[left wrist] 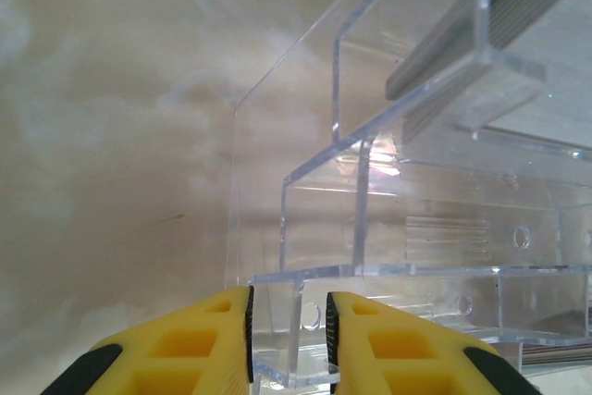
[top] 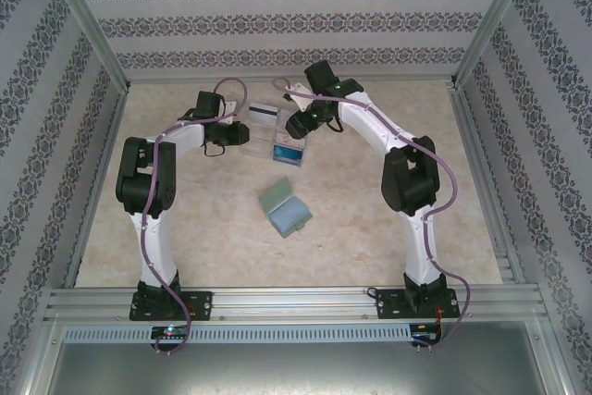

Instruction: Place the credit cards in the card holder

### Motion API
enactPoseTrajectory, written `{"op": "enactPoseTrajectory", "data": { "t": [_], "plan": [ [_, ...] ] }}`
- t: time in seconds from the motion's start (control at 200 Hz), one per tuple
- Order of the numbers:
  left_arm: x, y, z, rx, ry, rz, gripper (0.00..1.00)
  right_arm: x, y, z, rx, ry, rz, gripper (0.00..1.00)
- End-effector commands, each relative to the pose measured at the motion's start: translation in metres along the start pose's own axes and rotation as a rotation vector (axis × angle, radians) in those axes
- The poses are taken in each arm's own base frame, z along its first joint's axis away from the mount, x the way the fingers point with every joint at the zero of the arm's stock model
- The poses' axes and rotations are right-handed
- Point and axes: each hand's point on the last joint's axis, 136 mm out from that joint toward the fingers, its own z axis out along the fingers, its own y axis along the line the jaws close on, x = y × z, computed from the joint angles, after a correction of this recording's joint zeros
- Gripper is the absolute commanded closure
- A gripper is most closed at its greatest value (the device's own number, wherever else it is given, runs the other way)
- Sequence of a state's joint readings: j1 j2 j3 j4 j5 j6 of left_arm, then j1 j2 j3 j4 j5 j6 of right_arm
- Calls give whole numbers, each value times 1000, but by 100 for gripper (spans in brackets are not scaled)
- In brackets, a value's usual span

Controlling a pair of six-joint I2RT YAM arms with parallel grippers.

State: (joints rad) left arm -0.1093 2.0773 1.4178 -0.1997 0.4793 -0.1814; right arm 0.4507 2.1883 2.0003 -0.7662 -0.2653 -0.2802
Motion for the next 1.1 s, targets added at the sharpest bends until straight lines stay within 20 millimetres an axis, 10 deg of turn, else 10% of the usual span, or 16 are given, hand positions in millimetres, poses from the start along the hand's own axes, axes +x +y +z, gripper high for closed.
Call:
{"op": "enactPoseTrajectory", "data": {
  "t": [0.0, 0.19, 0.759, 1.094],
  "plan": [
    [25, 4, 11, 17, 89, -29, 75, -4, 15, -14, -15, -11, -53, 41],
    [26, 4, 11, 20, 92, -28, 75, 6, 40, -3, -130, 25, -47, 50],
    [26, 3, 11, 28, 92, -27, 74, 27, 25, 40, -126, 134, -5, 51],
    [27, 3, 12, 31, 94, -29, 74, 29, 29, 33, -53, 120, -58, 57]
  ]
}}
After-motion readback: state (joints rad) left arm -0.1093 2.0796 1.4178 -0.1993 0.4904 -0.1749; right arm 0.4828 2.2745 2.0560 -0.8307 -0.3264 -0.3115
